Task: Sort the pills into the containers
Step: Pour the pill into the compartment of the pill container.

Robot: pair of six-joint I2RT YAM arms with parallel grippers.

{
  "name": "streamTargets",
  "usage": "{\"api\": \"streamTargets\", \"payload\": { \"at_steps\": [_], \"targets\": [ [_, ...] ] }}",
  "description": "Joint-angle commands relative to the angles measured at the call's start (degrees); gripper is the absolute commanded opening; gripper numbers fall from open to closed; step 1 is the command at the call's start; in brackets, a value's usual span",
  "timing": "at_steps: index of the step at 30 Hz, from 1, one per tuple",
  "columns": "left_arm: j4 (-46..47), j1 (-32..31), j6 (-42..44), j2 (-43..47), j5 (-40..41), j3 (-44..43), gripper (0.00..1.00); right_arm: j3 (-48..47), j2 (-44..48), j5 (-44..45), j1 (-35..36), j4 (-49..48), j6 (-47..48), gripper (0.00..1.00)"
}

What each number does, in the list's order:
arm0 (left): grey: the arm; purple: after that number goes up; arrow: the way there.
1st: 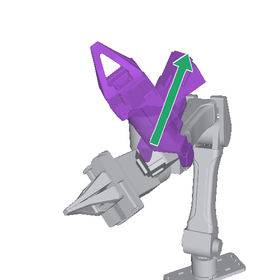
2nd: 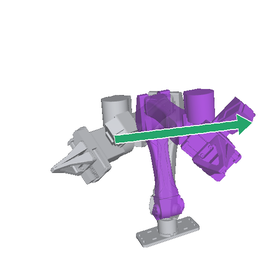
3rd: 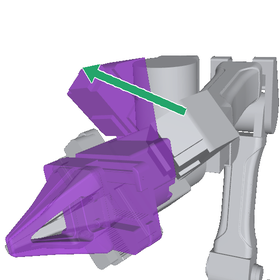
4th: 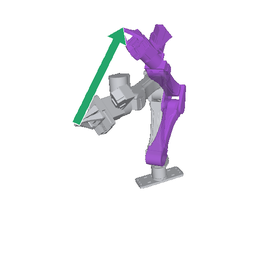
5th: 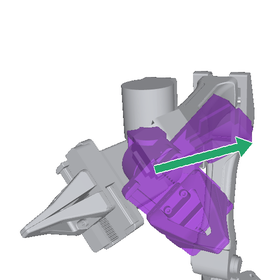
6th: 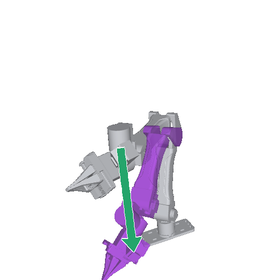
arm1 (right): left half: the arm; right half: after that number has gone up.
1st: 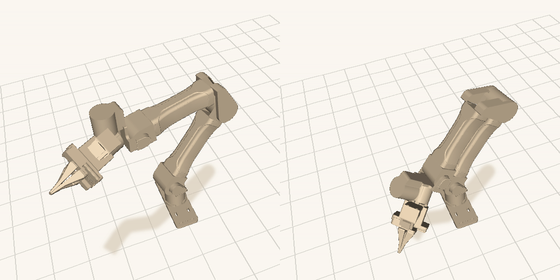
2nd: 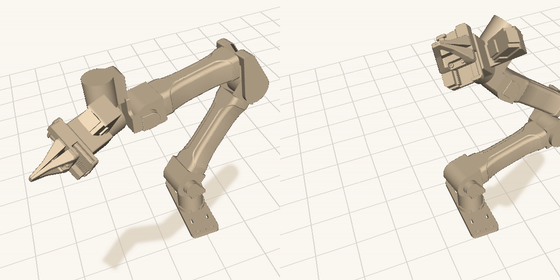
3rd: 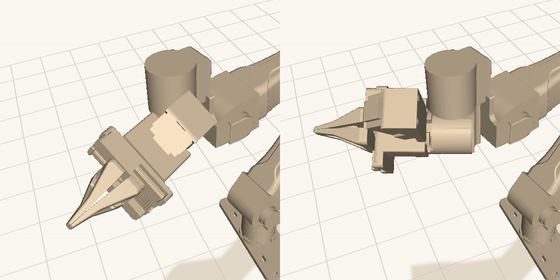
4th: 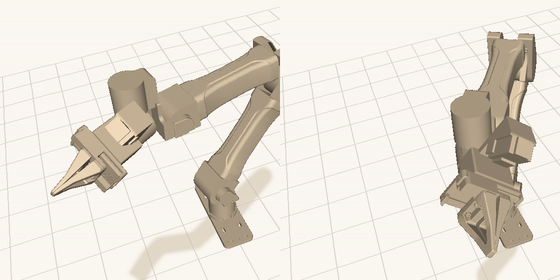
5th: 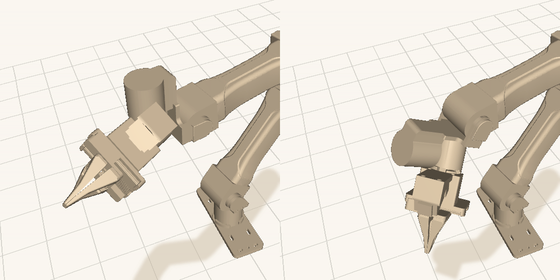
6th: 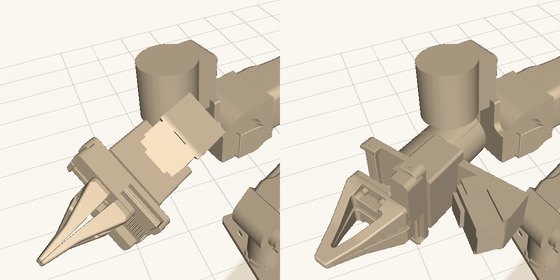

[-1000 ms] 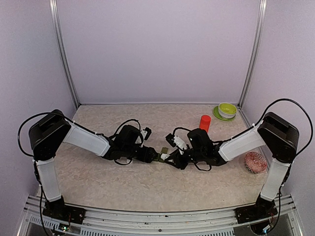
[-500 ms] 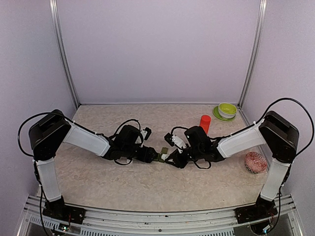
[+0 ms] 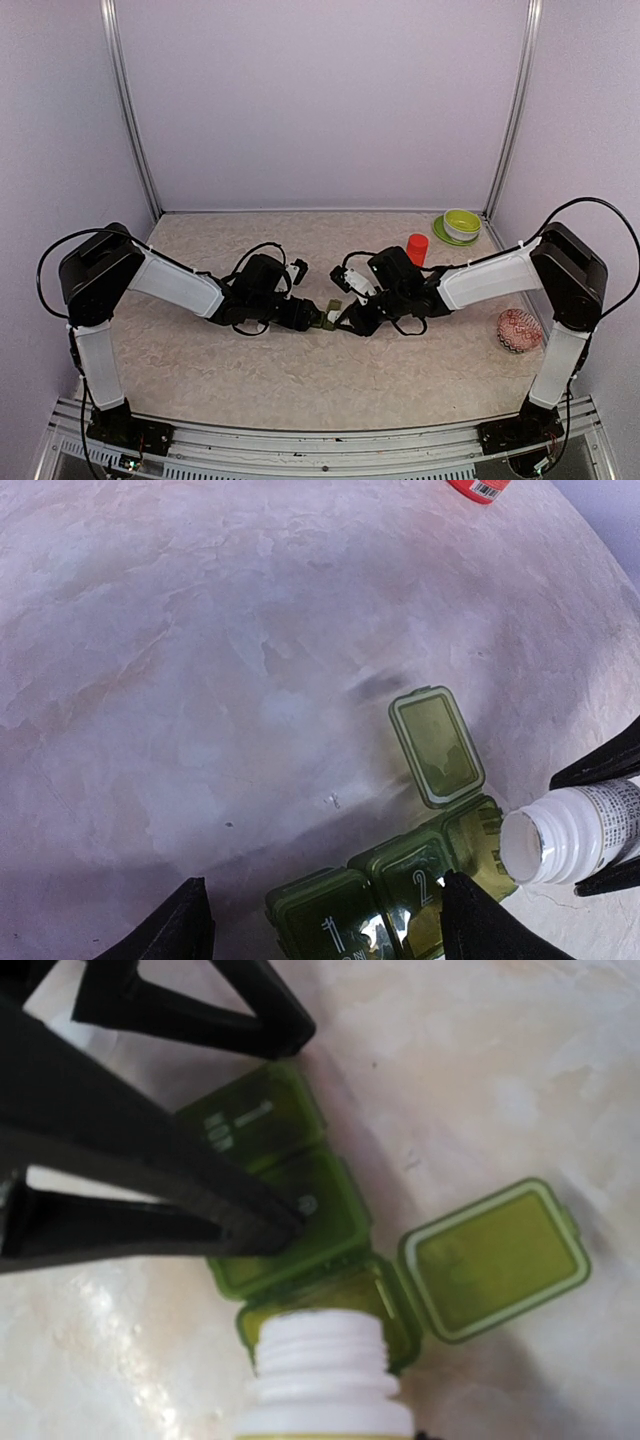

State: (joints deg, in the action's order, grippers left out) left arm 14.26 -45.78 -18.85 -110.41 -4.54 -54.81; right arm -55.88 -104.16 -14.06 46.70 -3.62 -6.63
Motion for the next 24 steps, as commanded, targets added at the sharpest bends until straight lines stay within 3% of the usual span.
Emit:
{"api": "streamTargets", "payload": {
  "at_steps": [1, 24],
  "targets": [
    [-2.2, 0.3, 0.5, -1.9, 0.3, -0.4, 0.75, -1.9, -0.9, 0.2, 0.5, 3.6, 0.7, 0.13],
    [-2.3, 0.3, 0.3, -2.3, 0.2, -0.5, 0.75, -9.6, -3.0, 1.4, 1.0, 16.3, 1.5, 0.13]
  ]
}}
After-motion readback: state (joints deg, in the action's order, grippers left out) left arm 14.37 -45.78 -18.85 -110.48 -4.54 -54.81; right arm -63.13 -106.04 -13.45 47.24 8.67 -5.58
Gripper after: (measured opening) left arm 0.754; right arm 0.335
